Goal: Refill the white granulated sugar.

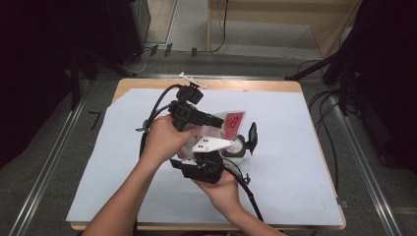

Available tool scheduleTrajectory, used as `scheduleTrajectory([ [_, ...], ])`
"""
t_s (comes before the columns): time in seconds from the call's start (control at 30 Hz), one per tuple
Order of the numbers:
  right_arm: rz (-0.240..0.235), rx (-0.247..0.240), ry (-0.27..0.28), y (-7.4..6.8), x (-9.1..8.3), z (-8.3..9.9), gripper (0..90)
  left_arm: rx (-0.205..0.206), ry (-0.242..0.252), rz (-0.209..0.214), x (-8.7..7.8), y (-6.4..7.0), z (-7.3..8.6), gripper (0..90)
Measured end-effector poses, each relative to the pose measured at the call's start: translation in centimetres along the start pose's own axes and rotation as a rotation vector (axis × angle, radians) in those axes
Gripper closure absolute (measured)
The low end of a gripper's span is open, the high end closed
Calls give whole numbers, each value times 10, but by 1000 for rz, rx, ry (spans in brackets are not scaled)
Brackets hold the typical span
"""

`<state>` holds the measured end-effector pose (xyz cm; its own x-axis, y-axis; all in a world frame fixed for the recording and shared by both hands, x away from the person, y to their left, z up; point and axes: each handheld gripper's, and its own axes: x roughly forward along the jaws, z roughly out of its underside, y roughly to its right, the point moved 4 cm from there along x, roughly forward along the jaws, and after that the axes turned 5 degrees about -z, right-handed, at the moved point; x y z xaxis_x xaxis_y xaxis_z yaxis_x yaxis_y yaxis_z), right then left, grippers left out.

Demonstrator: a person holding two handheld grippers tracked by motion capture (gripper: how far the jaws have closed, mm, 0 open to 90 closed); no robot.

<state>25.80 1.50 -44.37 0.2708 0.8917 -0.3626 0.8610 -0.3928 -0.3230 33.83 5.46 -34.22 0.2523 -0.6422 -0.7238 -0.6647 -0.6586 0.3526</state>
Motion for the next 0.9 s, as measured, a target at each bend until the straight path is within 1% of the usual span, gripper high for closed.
scheduleTrajectory([
  [0.67, -2, 5, 4, 0, 0, 0, 642, 2, -6, -4, 0, 1, 0, 772],
  [0.77, -1, 3, 6, 0, -1, 0, 642, -1, -4, 2, 0, 2, 0, 771],
  [0.9, 2, 1, 12, 0, 0, 1, 641, 2, -5, -4, 0, 3, -1, 771],
])
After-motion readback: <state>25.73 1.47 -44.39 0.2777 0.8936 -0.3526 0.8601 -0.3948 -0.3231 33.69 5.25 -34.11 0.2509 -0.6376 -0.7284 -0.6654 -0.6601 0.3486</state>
